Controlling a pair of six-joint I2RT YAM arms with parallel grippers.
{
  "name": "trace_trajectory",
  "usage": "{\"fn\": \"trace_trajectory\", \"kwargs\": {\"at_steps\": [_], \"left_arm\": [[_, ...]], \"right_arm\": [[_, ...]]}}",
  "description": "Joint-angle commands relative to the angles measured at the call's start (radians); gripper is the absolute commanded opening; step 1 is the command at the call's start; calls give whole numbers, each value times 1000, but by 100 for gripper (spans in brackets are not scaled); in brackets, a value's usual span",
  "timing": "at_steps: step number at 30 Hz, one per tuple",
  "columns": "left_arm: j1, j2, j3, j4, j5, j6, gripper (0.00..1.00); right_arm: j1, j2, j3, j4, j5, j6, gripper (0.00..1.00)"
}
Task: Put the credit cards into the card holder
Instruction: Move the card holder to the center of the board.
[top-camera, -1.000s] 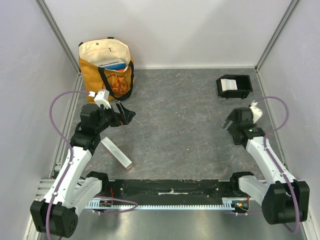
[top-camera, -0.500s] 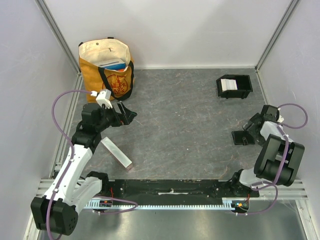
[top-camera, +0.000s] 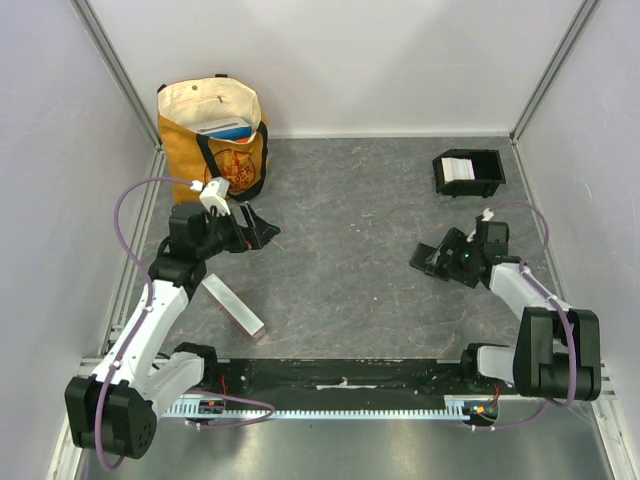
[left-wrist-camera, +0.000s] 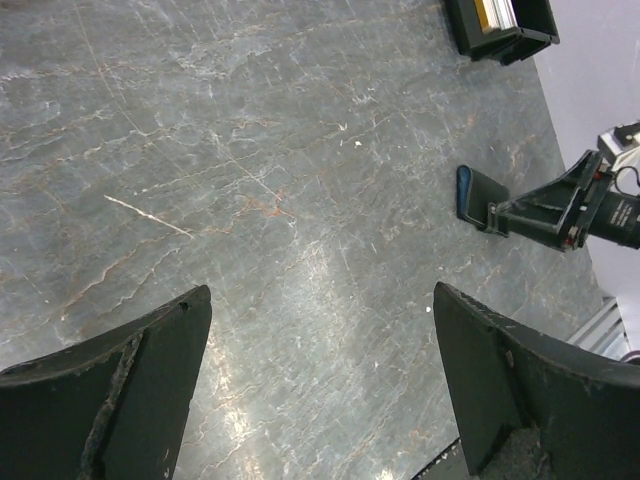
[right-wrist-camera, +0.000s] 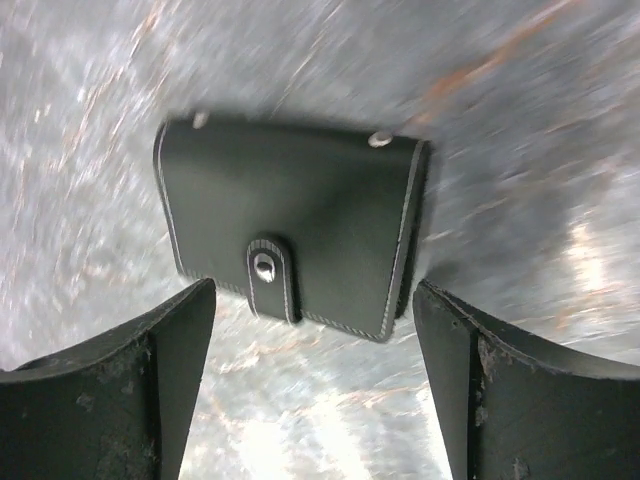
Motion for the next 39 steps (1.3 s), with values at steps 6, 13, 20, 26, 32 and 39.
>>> {"fn": "trace_trajectory", "kwargs": {"at_steps": [6,13,20,26,32,39], "left_arm": [[-1,22,-3,31,126,-58,93],[-61,-70,98,-93,194,-75,90],[-77,-147,-43,11,119,-91,92],[-188,14,51,19,61,-21,90],[-247,164,121,39,16,16,89],[-290,270,161,91,16,11,88]], "right_arm": [[177,-45,30,-81,118,63,90],[176,-62,220,-329,330,41,98],[145,68,255,-207,302,-13,97],[156,126,205,-135,157,61,88],[180,118,151,-76,54,55,83],[246,245,200,-7,-7,-45,68]]}}
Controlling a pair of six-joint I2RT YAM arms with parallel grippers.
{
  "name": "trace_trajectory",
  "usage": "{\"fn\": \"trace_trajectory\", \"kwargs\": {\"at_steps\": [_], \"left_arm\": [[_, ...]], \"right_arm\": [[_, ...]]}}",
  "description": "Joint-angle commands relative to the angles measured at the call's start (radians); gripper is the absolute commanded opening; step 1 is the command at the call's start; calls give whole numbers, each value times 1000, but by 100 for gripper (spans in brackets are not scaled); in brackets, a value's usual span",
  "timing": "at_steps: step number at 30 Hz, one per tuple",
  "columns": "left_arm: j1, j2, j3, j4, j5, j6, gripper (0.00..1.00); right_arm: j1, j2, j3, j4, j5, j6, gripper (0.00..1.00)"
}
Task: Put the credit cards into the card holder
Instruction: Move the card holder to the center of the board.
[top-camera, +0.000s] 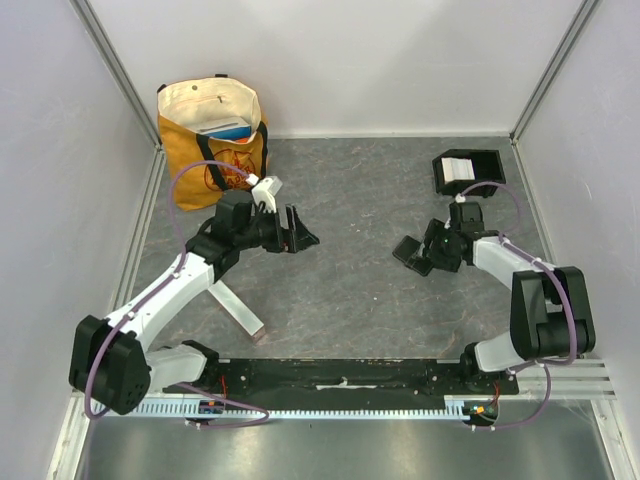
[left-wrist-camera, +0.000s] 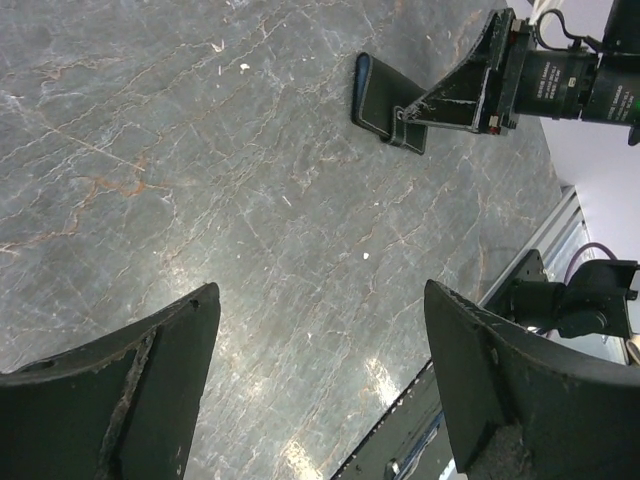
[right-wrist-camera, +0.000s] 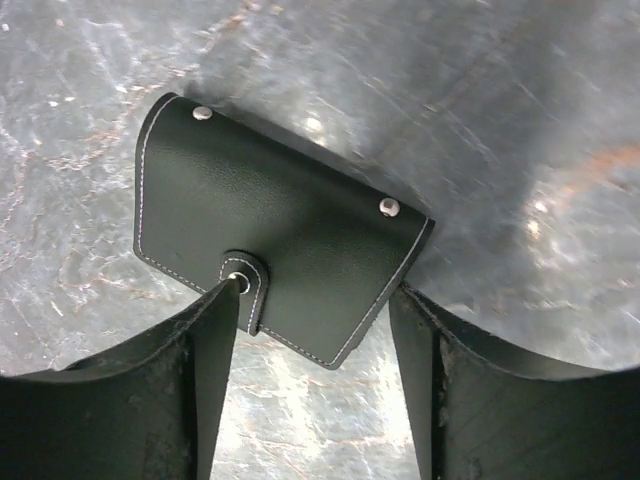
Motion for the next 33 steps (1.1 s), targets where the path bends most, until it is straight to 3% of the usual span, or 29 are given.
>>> {"fn": "trace_trajectory", "kwargs": {"at_steps": [1,4,5,9,15,20,33], "left_arm": [[-24,44,51,62,-12,38,88],[-27,46,43,64,-30,38,87],[-25,44,37,65,-40,36,87],[-27,41,21,64,-60,38,87],[-28,79,-2,90,-95,46,87],[-28,165,-8,128,-46,26,86],[-66,430,9,223,43,24,83]], "right_arm": [[51,86,45,86,-72,-75,63],[110,145,67,118,-82,-105,52],[133,166,79,121,-75,-111,44],[215,212,108,133,-78,-161,36],[324,229,137,106,-77,-279,35],[384,218,159,69,-135,-379,35],[480,249,207,86,-281,-474,41]]}}
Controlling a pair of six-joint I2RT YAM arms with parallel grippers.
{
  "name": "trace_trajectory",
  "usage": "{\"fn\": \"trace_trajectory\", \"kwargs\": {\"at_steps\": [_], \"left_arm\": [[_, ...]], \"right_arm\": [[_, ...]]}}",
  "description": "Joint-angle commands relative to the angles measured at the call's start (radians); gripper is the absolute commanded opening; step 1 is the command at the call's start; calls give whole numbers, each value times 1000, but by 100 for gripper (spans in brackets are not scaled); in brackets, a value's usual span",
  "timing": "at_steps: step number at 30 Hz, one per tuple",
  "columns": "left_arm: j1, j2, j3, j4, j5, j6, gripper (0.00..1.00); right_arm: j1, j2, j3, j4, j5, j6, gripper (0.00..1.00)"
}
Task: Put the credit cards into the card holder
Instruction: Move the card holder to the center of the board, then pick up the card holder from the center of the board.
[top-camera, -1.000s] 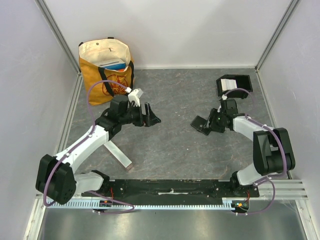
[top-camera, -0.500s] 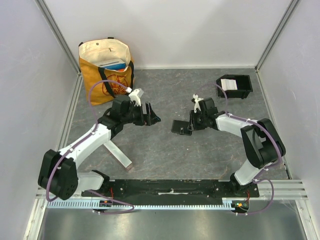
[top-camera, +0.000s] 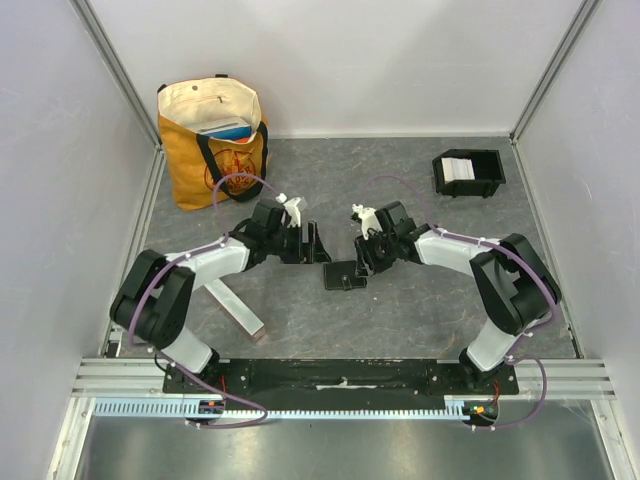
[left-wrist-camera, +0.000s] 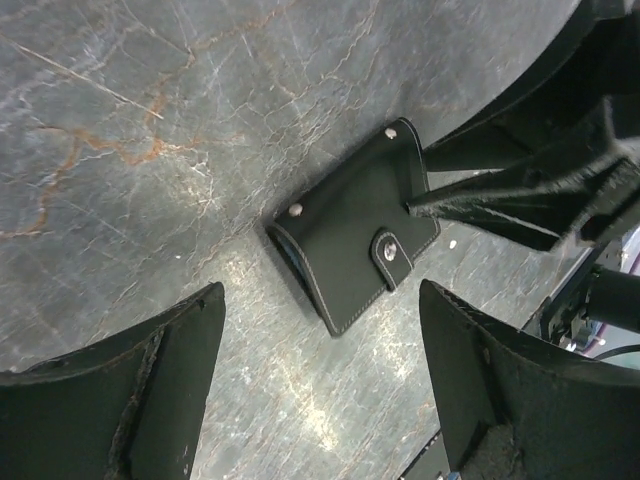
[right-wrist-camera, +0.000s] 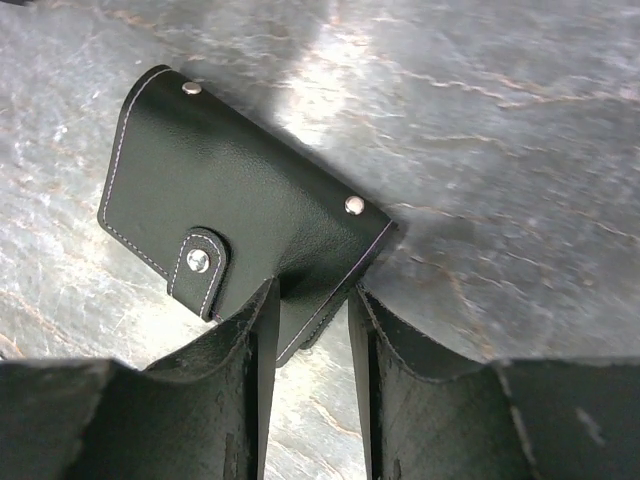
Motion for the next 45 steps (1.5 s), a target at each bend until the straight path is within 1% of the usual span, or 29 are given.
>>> {"fn": "trace_trajectory", "kwargs": {"at_steps": [1,2,4,6,9,12,14,16,17,18,19,21,24,26,27,29,32,35,39,42,44,45], "left_arm": [[-12,72,26,73,61,21,83],[-12,89,35,72,67,29,83],[-12,123,55,69,84,56,82],[-12,150,91,49,86,95,82],[-12,227,163,20,141,150,82],[-10,290,207,-6,208,161,74],[-12,295,196,6,227,164,74],[-10,299,185,-5,245,179,74],[-10,301,179,-6,248,182,74],[-12,302,171,-5,251,182,74],[-12,302,167,0,254,176,74],[-10,302,159,10,264,168,74],[-12,310,154,6,273,165,74],[-14,322,154,1,277,158,73],[-15,327,150,4,277,153,72],[-15,328,141,9,277,148,69],[-18,325,128,4,267,148,68],[-21,319,110,0,261,145,62],[-29,304,79,7,245,135,59],[-37,291,49,10,222,119,57],[-37,290,29,50,216,99,55],[-40,291,24,61,216,90,52]], "right_arm": [[34,12,25,-9,-64,-60,43],[35,7,17,5,-70,-98,45],[35,0,11,30,-70,-115,47],[37,-8,-2,60,-73,-124,50],[35,-16,-8,91,-79,-121,53],[35,-28,24,55,13,-75,59],[35,-68,25,22,107,7,63],[34,-143,-12,16,119,86,64],[35,-187,-40,13,151,165,65],[35,-226,-72,22,137,210,65],[35,-268,-106,40,92,256,65],[38,-333,-172,68,53,363,61],[44,-384,-279,126,-37,489,60],[54,-378,-333,192,-88,564,59],[61,-372,-357,200,-84,589,59],[72,-338,-383,281,-85,641,59],[92,-266,-385,359,-84,695,58],[101,-180,-377,444,-55,765,57],[101,-93,-354,525,-7,848,59],[101,-62,-354,539,46,896,59],[103,-63,-364,545,79,917,58],[104,-66,-368,548,91,924,56]]}}
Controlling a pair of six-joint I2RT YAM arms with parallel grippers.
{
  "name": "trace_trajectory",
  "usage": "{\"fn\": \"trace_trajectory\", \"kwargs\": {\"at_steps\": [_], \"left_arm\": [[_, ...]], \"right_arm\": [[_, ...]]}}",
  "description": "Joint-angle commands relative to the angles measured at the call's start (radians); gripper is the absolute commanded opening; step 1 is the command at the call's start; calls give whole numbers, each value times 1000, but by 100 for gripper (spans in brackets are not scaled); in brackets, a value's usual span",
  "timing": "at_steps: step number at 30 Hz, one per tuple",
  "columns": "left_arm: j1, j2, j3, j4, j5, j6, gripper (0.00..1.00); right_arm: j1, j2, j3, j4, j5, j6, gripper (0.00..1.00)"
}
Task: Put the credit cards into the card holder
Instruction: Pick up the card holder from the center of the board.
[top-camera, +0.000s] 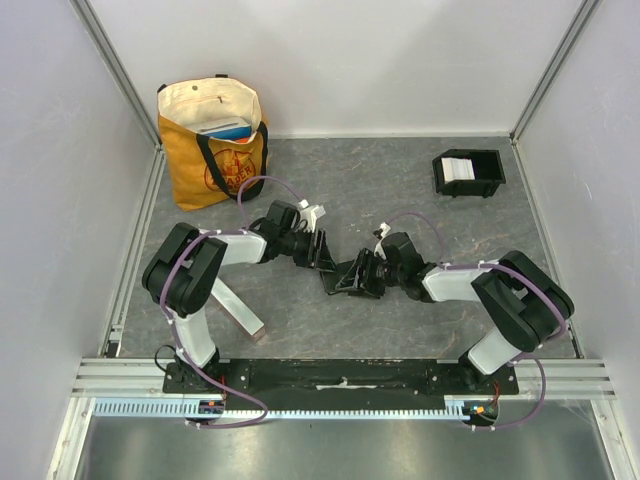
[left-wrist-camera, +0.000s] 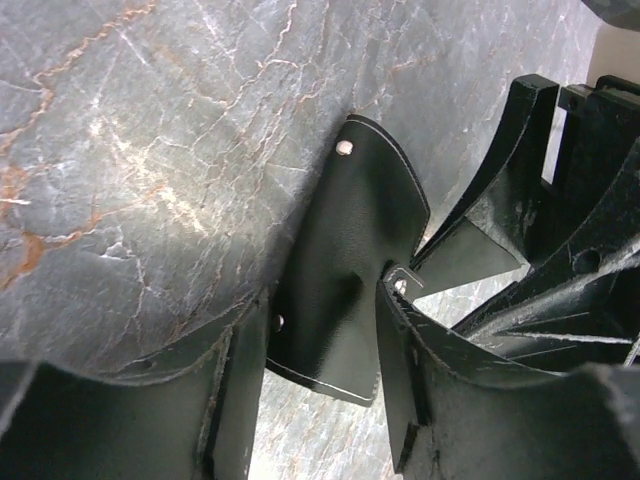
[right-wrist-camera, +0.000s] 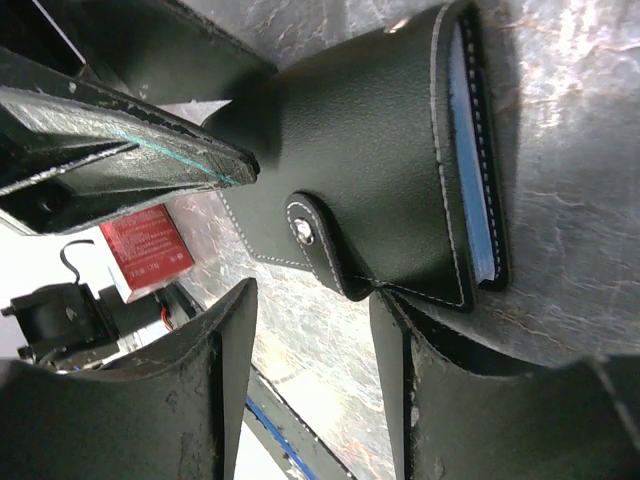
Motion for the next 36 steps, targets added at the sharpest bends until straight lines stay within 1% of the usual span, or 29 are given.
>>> {"fn": "trace_trajectory", "kwargs": {"at_steps": [1,4,6,8,9,10,11,14,16,20,21,24,26,27,29,30,33,36], "left_arm": [[-27,11,-66,-28,-44,-38,49],[-35,16,-66,-15,-44,-46,42],[-37,18,-64,-17,-44,-48,38],[-40,18,-64,-17,-31,-49,38],[-43,18,-63,-17,-24,-48,39],[-43,15,-61,-17,-16,-46,45],[-44,15,-61,-17,-10,-45,54],[-43,28,-46,-22,40,-29,67],[-43,48,-32,-23,82,-25,70],[-44,77,-15,-31,107,-19,70],[-43,79,-13,-35,107,-14,67],[-43,73,-24,-42,99,-15,54],[-43,61,-41,-40,82,-22,46],[-44,51,-49,-39,76,-23,40],[-44,39,-62,-38,70,-25,30],[-47,35,-67,-38,68,-26,27],[-50,27,-81,-38,59,-25,24],[-52,25,-96,-19,59,-43,22]], "right_arm": [[4,30,-17,25,171,58,55],[4,19,-22,8,226,55,49],[4,19,-16,1,239,58,48],[4,18,-16,13,237,62,48],[4,15,-14,13,237,62,48],[4,13,-13,13,239,55,47],[4,13,-8,2,243,43,47],[4,15,6,-76,277,-20,44],[4,12,-3,-103,283,-69,44],[2,13,-10,-171,329,-164,43],[1,15,-11,-186,335,-175,42],[1,7,-25,-180,332,-167,42],[1,-17,-39,-141,309,-138,41],[2,-28,-45,-115,299,-117,43],[2,-43,-48,-69,288,-61,55],[1,-50,-48,-55,283,-40,59],[2,-59,-51,-4,288,26,63],[2,-51,-42,-11,306,48,64]]}}
